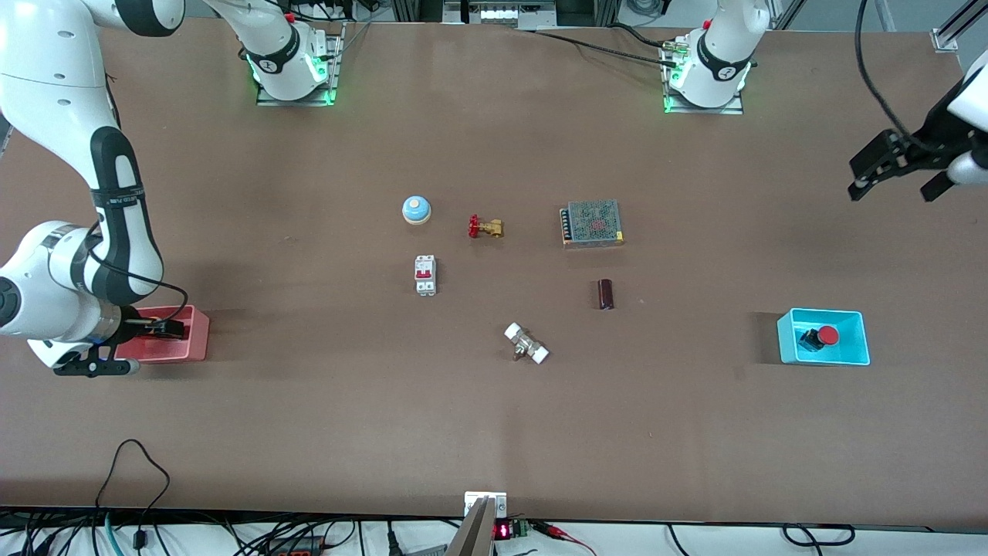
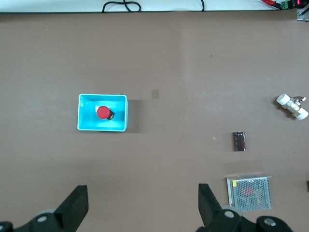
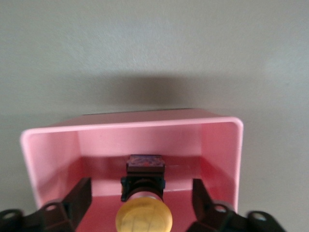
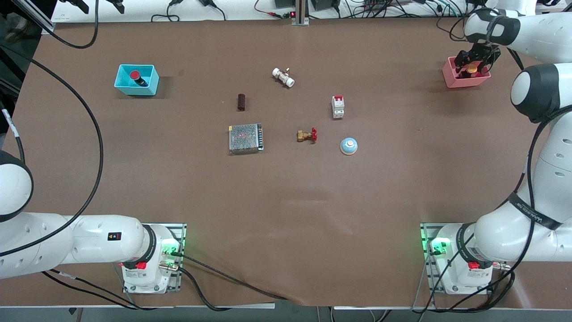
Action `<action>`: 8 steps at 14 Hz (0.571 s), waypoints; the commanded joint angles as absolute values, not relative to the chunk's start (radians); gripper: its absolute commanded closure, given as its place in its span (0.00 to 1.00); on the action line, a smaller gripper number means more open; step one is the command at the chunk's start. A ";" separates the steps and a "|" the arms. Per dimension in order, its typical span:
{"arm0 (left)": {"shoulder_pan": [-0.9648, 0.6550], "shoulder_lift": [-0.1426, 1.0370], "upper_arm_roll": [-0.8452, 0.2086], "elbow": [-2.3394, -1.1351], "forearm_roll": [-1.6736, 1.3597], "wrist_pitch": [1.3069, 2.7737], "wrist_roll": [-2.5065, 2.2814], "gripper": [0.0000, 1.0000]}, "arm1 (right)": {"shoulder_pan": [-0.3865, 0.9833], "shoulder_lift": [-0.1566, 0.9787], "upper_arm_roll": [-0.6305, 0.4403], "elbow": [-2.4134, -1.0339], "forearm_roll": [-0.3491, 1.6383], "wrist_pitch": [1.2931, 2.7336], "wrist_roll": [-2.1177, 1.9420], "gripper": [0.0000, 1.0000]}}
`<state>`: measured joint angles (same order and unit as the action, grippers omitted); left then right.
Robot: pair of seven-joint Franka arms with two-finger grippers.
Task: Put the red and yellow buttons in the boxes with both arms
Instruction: 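Raise the left gripper while the right gripper lowers the yellow button into the pink box, then open the right gripper to release the yellow button in the pink box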
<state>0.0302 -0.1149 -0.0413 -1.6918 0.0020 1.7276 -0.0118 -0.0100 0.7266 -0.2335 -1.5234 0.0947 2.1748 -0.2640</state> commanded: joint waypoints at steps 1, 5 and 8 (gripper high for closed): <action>0.038 -0.059 -0.044 -1.568 -0.011 1.619 0.041 0.00 | -0.020 0.596 -0.213 -1.522 0.107 2.052 -0.276 0.00; 0.038 -0.055 -0.043 -1.565 -0.012 1.609 0.040 0.00 | 0.014 0.442 -0.198 -1.489 0.107 1.910 -0.249 0.00; 0.047 -0.057 -0.051 -1.568 -0.011 1.609 0.032 0.00 | 0.109 0.361 -0.198 -1.489 0.106 1.829 -0.108 0.00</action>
<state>0.0302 -0.0700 -0.0414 -1.6006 0.0018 1.6361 0.0132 0.0552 0.4018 -0.1986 -1.4660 0.1009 1.8627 -0.1889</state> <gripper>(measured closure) 0.000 0.000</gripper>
